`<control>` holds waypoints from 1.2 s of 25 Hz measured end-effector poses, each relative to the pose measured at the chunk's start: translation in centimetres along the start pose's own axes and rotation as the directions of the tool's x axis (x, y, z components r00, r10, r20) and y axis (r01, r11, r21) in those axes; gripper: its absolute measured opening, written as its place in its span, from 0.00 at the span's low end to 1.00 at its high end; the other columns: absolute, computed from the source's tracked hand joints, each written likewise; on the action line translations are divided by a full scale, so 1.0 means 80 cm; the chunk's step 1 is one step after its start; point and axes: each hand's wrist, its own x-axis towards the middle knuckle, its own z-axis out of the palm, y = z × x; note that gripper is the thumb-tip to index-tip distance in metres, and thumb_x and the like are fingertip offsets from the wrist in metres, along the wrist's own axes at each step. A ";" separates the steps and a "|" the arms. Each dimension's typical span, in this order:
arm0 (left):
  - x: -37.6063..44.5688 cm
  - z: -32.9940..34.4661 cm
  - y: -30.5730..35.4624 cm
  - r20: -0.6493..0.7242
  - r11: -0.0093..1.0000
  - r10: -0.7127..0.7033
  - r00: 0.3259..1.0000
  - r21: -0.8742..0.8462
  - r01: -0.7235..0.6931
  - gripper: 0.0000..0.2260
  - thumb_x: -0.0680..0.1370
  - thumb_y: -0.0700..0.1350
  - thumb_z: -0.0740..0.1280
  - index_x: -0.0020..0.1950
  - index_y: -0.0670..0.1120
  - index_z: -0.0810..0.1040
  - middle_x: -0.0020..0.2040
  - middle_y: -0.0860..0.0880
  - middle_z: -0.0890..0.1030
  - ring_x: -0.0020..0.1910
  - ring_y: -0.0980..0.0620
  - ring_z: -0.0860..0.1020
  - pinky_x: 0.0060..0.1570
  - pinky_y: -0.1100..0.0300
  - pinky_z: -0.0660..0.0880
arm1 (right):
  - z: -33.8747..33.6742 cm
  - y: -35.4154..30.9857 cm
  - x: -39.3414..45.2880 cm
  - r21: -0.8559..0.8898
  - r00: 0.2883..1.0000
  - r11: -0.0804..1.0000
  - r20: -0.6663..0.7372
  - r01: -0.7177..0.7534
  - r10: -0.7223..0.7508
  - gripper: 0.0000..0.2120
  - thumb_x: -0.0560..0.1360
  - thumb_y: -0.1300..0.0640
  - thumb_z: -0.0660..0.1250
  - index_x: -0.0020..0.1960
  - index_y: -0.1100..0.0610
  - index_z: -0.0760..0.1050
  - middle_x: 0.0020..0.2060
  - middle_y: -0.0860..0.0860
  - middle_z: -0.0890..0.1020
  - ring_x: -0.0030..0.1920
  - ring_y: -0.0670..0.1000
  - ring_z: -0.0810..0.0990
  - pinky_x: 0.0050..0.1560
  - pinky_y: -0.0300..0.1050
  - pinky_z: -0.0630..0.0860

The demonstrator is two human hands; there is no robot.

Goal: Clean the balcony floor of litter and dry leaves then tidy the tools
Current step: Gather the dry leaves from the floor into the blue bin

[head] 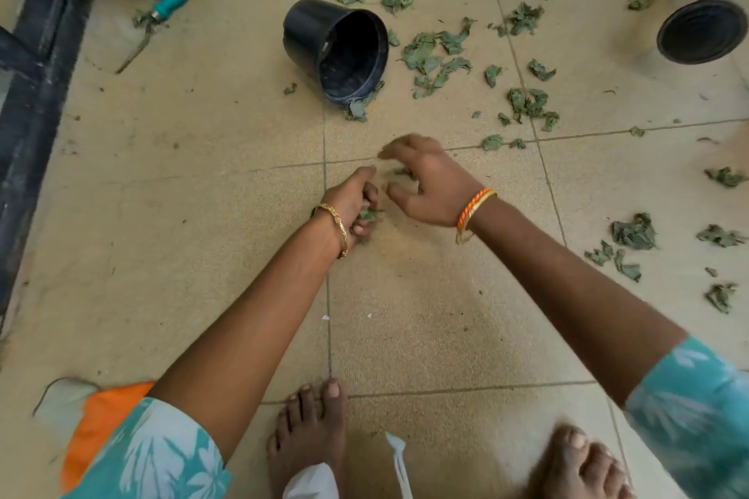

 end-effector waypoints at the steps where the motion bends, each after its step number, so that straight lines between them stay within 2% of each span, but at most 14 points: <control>1: 0.002 -0.009 0.004 0.000 1.000 -0.003 1.000 -0.031 0.003 0.20 0.78 0.52 0.63 0.28 0.48 0.65 0.24 0.52 0.65 0.18 0.56 0.58 0.19 0.70 0.54 | 0.002 0.009 0.016 -0.109 0.997 0.994 0.069 -0.008 0.015 0.29 0.70 0.51 0.61 0.69 0.58 0.66 0.67 0.59 0.68 0.68 0.59 0.65 0.67 0.56 0.66; 3: 0.004 -0.021 0.010 0.016 0.987 -0.026 1.000 -0.160 0.028 0.21 0.78 0.48 0.61 0.26 0.48 0.62 0.20 0.53 0.61 0.17 0.56 0.58 0.18 0.71 0.53 | 0.017 0.023 0.038 -0.286 0.982 0.957 0.191 0.050 0.005 0.29 0.72 0.57 0.62 0.72 0.57 0.62 0.73 0.59 0.61 0.73 0.59 0.58 0.70 0.58 0.60; 5: 0.005 -0.027 0.013 0.021 0.962 -0.042 0.999 -0.270 0.046 0.20 0.77 0.46 0.61 0.25 0.48 0.61 0.19 0.53 0.60 0.17 0.55 0.59 0.19 0.71 0.54 | 0.032 0.032 0.038 -0.369 0.976 0.919 0.208 0.139 -0.064 0.27 0.73 0.64 0.62 0.72 0.60 0.63 0.72 0.60 0.62 0.72 0.60 0.61 0.69 0.58 0.63; 7: 0.004 -0.028 0.012 0.023 0.948 -0.031 0.999 -0.315 0.036 0.19 0.76 0.45 0.61 0.26 0.48 0.60 0.19 0.53 0.60 0.18 0.55 0.60 0.20 0.71 0.55 | 0.045 0.040 0.018 -0.402 0.983 0.897 0.081 0.185 -0.166 0.23 0.71 0.70 0.65 0.66 0.65 0.70 0.65 0.63 0.72 0.64 0.64 0.71 0.60 0.59 0.73; 9: 0.008 -0.028 0.011 0.025 0.941 -0.022 0.999 -0.336 0.029 0.18 0.76 0.44 0.61 0.28 0.48 0.61 0.20 0.53 0.61 0.17 0.56 0.60 0.19 0.71 0.54 | 0.054 0.049 -0.011 -0.411 0.973 0.902 -0.120 0.132 -0.198 0.16 0.68 0.73 0.69 0.56 0.68 0.77 0.55 0.63 0.79 0.54 0.64 0.78 0.47 0.56 0.80; 11: 0.010 -0.026 0.009 0.029 0.940 -0.027 0.999 -0.339 0.036 0.16 0.76 0.43 0.61 0.29 0.48 0.61 0.19 0.54 0.62 0.15 0.57 0.58 0.17 0.71 0.52 | 0.055 0.054 -0.035 -0.382 0.963 0.923 -0.226 0.050 -0.145 0.11 0.64 0.75 0.71 0.46 0.68 0.80 0.45 0.61 0.82 0.44 0.62 0.79 0.34 0.52 0.81; 12: 0.010 -0.023 0.009 0.040 0.942 -0.029 0.999 -0.333 0.041 0.16 0.77 0.43 0.60 0.30 0.48 0.62 0.19 0.54 0.62 0.15 0.57 0.58 0.16 0.71 0.52 | 0.054 0.054 -0.040 -0.349 0.966 0.937 -0.234 0.021 -0.109 0.09 0.64 0.76 0.70 0.42 0.67 0.80 0.42 0.60 0.82 0.41 0.61 0.79 0.32 0.51 0.80; 16: 0.009 -0.004 0.008 0.145 0.972 -0.072 0.987 -0.211 0.102 0.16 0.80 0.47 0.58 0.33 0.45 0.67 0.20 0.53 0.65 0.14 0.58 0.59 0.15 0.71 0.53 | 0.034 0.033 -0.030 -0.080 0.949 0.996 -0.316 -0.030 0.003 0.08 0.67 0.74 0.67 0.42 0.65 0.81 0.39 0.59 0.82 0.40 0.59 0.80 0.39 0.50 0.79; 18: 0.006 0.004 0.006 0.222 0.986 -0.090 0.971 -0.118 0.119 0.17 0.82 0.49 0.56 0.37 0.43 0.72 0.23 0.51 0.71 0.15 0.58 0.60 0.15 0.72 0.54 | 0.027 0.011 -0.026 0.121 0.919 0.992 -0.383 -0.047 0.090 0.10 0.69 0.71 0.68 0.48 0.61 0.80 0.40 0.55 0.82 0.40 0.54 0.81 0.42 0.46 0.79; 20: 0.003 0.010 0.005 0.283 0.989 -0.094 0.954 -0.083 0.122 0.18 0.82 0.51 0.55 0.37 0.43 0.72 0.24 0.49 0.73 0.16 0.58 0.62 0.15 0.72 0.55 | 0.026 -0.015 -0.023 0.262 0.916 0.962 -0.360 -0.082 0.176 0.19 0.69 0.70 0.69 0.58 0.57 0.75 0.41 0.52 0.80 0.40 0.49 0.80 0.42 0.41 0.79; 22: 0.001 0.013 0.007 0.290 0.989 -0.077 0.954 -0.096 0.109 0.18 0.82 0.51 0.55 0.35 0.45 0.69 0.23 0.50 0.70 0.16 0.57 0.62 0.16 0.71 0.56 | 0.032 -0.030 -0.022 0.215 0.939 0.971 -0.301 -0.102 0.165 0.23 0.70 0.68 0.68 0.63 0.54 0.70 0.41 0.51 0.80 0.40 0.50 0.80 0.42 0.43 0.78; 25: 0.009 0.008 0.010 0.236 0.992 -0.057 0.970 -0.096 0.081 0.15 0.82 0.48 0.57 0.37 0.44 0.71 0.26 0.50 0.68 0.17 0.57 0.63 0.16 0.71 0.56 | 0.027 -0.023 -0.018 0.117 0.933 0.992 -0.352 -0.037 0.076 0.11 0.74 0.57 0.67 0.56 0.56 0.76 0.42 0.51 0.83 0.44 0.51 0.79 0.46 0.47 0.76; 27: 0.017 0.000 0.014 0.159 0.988 -0.072 0.985 -0.121 0.092 0.15 0.81 0.47 0.58 0.35 0.45 0.69 0.28 0.51 0.66 0.16 0.57 0.62 0.16 0.71 0.55 | 0.018 -0.002 -0.008 0.187 0.915 0.980 -0.380 -0.066 0.134 0.11 0.78 0.54 0.63 0.55 0.59 0.78 0.49 0.53 0.82 0.51 0.52 0.78 0.51 0.45 0.74; 30: 0.020 -0.007 0.018 0.051 0.975 -0.048 0.998 -0.212 0.057 0.17 0.79 0.48 0.61 0.31 0.48 0.64 0.25 0.52 0.63 0.16 0.57 0.60 0.17 0.71 0.54 | 0.014 0.045 0.010 0.039 0.964 0.976 -0.151 -0.214 0.217 0.18 0.80 0.57 0.58 0.66 0.64 0.70 0.66 0.60 0.71 0.66 0.58 0.70 0.66 0.48 0.66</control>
